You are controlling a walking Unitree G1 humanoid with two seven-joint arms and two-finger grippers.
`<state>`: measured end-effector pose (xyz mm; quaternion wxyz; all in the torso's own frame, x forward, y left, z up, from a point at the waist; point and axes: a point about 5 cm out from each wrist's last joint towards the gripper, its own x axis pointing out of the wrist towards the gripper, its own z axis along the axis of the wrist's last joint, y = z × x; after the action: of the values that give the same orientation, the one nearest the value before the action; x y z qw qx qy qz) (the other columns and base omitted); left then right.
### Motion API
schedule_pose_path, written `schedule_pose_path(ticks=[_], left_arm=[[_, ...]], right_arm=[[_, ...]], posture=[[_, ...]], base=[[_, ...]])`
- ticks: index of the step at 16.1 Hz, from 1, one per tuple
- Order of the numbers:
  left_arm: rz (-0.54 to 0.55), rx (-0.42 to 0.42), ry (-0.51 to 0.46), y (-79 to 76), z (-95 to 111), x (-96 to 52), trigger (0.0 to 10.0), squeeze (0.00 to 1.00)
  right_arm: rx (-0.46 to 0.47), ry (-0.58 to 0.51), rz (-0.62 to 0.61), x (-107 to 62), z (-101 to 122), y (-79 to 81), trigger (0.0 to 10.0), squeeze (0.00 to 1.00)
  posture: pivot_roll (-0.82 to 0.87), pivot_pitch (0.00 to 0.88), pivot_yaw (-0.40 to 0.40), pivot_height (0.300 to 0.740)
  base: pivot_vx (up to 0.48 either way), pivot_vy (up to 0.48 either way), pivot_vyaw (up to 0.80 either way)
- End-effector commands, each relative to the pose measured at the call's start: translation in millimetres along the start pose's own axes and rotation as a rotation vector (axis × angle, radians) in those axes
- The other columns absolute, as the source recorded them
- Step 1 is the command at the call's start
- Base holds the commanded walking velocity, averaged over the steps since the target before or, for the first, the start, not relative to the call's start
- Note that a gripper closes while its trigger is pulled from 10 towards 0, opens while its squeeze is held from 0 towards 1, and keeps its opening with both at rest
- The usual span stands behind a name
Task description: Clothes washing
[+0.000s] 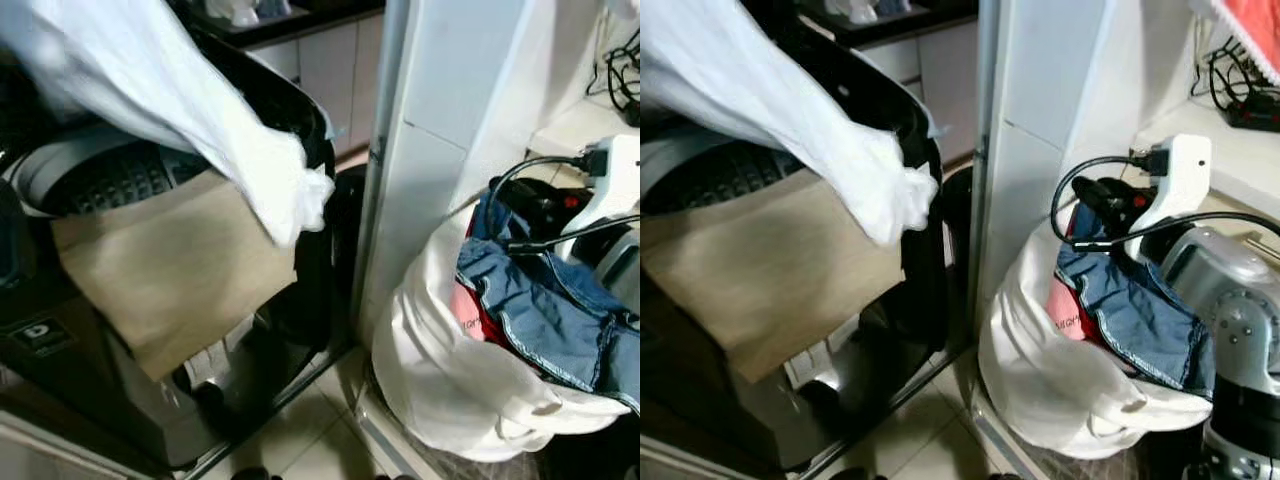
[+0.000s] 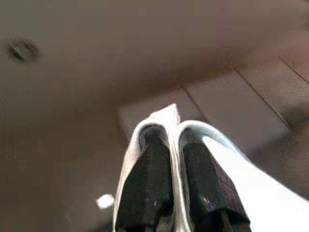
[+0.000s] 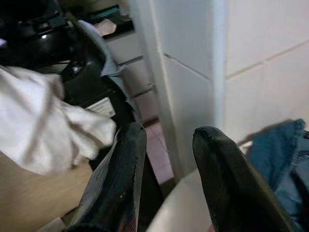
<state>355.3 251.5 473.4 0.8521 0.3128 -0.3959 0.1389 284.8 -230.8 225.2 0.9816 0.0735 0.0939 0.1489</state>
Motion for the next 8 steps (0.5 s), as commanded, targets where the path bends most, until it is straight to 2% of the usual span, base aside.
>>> schedule_pose_path(ticks=[1, 2, 3, 4, 5, 6, 8], left_arm=[[-0.112, -0.047, 0.114, -23.0, -23, -9.5, 0.0, 0.0], [-0.166, -0.048, 0.185, -33.1, -35, -15.2, 0.0, 0.0], [-0.299, -0.062, 0.422, -59.6, -72, -39.9, 0.0, 0.0], [-0.319, -0.064, 0.476, -64.8, -81, -46.9, 0.0, 0.0], [-0.333, -0.049, 0.576, -69.3, -95, -57.7, 1.1, 0.0], [-0.365, -0.045, 0.679, -73.6, -106, -68.8, 10.0, 0.0], [-0.473, -0.051, 0.794, -78.6, -116, -81.1, 10.0, 0.0]], right_arm=[[-0.031, -0.007, 0.03, 1.5, -1, 10.3, 10.0, 0.0], [-0.031, -0.003, 0.04, 2.4, -3, 12.8, 10.0, 0.0], [-0.039, 0.022, 0.076, 5.3, -9, 21.9, 10.0, 0.0], [-0.042, 0.031, 0.087, 6.0, -11, 24.7, 10.0, 0.0], [-0.048, 0.048, 0.118, 6.6, -15, 30.8, 10.0, 0.0], [-0.054, 0.065, 0.145, 7.0, -19, 36.6, 10.0, 0.0], [-0.062, 0.087, 0.18, 7.4, -25, 44.1, 10.0, 0.0]], posture=[[-0.1, 0.0, 0.053, 0.74], [-0.1, 0.0, 0.052, 0.74], [-0.1, 0.0, 0.052, 0.74], [-0.1, 0.0, 0.053, 0.74], [-0.1, 0.0, 0.053, 0.74], [-0.1, 0.0, 0.054, 0.74], [-0.1, 0.0, 0.051, 0.74]], base=[[0.0, 0.0, 0.0], [0.0, 0.0, 0.0], [0.0, 0.0, 0.0], [0.0, 0.0, 0.0], [0.0, 0.0, 0.0], [0.0, 0.0, 0.0], [0.0, 0.0, 0.0]])
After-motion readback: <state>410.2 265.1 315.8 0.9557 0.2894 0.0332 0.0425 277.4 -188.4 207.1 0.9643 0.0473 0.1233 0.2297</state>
